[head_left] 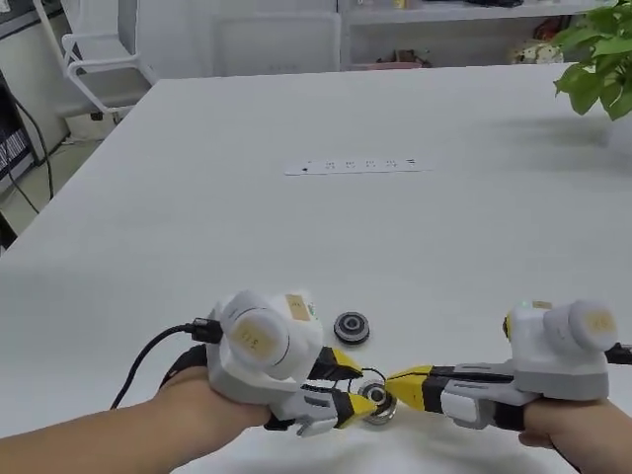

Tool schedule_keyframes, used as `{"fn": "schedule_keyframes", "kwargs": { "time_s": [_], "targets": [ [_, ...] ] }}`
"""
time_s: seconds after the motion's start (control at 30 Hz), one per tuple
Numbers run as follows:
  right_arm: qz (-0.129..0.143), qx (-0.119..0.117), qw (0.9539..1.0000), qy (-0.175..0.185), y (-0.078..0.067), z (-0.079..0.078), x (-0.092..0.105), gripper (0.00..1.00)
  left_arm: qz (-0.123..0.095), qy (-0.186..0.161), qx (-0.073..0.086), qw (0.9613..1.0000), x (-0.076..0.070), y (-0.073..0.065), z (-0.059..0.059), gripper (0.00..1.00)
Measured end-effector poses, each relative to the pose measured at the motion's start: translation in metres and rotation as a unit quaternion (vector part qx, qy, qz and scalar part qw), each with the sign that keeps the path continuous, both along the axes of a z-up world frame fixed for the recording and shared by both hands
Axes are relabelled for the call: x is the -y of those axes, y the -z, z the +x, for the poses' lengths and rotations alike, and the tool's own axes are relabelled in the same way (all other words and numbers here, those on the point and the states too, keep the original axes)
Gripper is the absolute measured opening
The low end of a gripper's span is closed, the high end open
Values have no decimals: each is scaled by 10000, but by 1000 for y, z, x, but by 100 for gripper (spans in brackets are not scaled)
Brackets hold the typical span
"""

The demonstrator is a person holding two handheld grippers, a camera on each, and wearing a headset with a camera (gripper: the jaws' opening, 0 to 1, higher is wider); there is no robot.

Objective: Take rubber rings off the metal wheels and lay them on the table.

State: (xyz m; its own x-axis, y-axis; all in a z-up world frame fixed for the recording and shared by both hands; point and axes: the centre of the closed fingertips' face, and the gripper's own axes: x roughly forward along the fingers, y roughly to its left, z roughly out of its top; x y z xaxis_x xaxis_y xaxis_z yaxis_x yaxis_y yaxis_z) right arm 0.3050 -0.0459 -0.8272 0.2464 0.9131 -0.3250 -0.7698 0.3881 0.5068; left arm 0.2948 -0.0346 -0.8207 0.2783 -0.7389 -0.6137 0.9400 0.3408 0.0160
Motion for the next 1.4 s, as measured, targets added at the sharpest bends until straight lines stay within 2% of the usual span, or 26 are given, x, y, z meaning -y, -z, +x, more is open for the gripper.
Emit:
{"fn": "schedule_keyframes", "kwargs": {
  "time_s": [0.37, 0.73, 1.03, 1.4],
  "targets": [
    [105, 43, 9999, -48, -8, 0, -3, 0, -292, -273, 17, 9992, -16, -26, 3, 33],
    [183, 132, 9997, -81, -20, 2, -6, 0, -477, -546, 77, 9973, -35, -45, 6, 44],
    [228, 183, 9995, -115, -27, 5, -10, 0, -505, -755, 165, 9957, -55, -52, 5, 51],
    [268, 239, 9992, -160, -33, 10, -17, 0, -506, -952, 168, 9940, -74, -54, 0, 59]
  ]
}}
